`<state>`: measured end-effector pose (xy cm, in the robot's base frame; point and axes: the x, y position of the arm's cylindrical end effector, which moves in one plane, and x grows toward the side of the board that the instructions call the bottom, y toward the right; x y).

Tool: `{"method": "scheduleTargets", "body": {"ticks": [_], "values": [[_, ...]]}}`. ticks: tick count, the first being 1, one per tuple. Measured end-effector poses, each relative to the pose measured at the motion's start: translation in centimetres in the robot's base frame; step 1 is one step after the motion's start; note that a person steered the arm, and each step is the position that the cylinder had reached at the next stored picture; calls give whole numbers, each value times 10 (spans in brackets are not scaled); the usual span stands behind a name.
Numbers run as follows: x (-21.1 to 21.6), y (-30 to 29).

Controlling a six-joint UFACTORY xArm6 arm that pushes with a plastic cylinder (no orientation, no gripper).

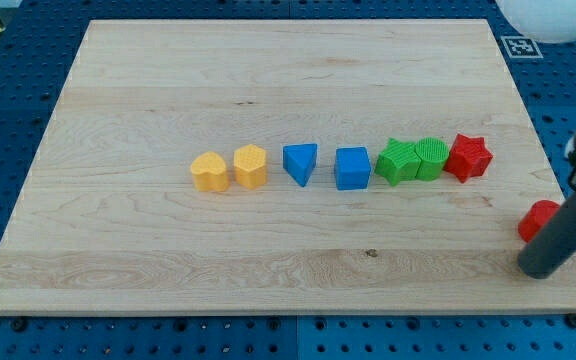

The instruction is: Drag the red circle diagonal to the red star

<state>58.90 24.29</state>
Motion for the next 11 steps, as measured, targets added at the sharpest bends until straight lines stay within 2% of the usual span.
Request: {"method": "scheduleTargets", "body": {"ticks": [1, 3, 5, 9, 11], "values": [[-7, 25], [-52, 32], [-42, 38], [-41, -9], [-59, -13]]}}
